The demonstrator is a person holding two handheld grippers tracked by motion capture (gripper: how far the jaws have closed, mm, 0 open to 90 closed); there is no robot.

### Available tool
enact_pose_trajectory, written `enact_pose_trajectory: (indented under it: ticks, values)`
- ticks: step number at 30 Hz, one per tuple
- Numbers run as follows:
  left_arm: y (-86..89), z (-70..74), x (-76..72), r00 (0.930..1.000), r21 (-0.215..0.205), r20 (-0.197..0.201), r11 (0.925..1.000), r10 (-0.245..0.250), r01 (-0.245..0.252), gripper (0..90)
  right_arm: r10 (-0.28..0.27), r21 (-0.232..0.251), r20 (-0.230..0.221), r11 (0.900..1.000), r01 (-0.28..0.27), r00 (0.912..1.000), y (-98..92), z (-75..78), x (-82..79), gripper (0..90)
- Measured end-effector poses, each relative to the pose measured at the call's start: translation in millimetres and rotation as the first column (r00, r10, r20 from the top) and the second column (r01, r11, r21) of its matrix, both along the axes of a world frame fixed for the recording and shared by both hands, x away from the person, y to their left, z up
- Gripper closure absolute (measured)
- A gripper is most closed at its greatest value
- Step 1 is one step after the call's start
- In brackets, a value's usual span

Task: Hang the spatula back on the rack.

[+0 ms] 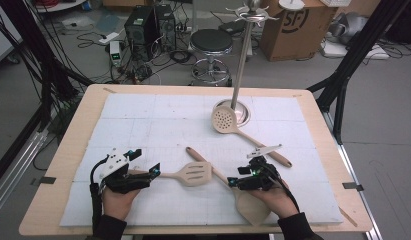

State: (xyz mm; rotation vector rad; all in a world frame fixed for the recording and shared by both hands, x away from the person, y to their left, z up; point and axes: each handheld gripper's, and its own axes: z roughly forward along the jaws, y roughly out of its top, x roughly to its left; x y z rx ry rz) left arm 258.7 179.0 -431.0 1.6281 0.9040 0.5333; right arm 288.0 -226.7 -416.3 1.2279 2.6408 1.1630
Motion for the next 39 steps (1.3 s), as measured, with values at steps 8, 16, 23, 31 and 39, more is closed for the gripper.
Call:
enact_pose_trajectory:
  ticks: [8,16,23,31,39]
  values:
    - [-0.4,0.3,-0.2,1.0,0.001,0.0,1.0,-0.004,0.004,15.6,0.067,-0.094,-0.074,0.993,-0.074,0.995,20.2,-4.3,5.7,41.7]
    - [-1.6,0.8,-0.7,1.0,0.004,0.001,1.0,-0.007,0.007,15.6,0.103,-0.131,-0.099,0.985,-0.116,0.9897,33.8,-11.9,9.6,49.1]
    - [-1.7,1.1,-1.2,0.9999,0.007,0.002,0.9999,-0.011,0.011,15.6,0.108,-0.165,-0.085,0.979,-0.12,0.9905,44.8,-13.3,10.8,55.7]
    - [-3.3,0.7,-0.5,0.9998,0.012,-0.002,0.9998,-0.019,0.019,15.6,0.106,-0.288,-0.023,0.952,-0.109,0.9941,60.7,-11.3,7.1,67.8]
    - [-3.1,1.1,-1.4,0.9998,0.009,-0.002,0.9998,-0.019,0.019,15.6,0.092,-0.328,-0.006,0.941,-0.089,0.9957,63.8,-10.3,6.4,77.4]
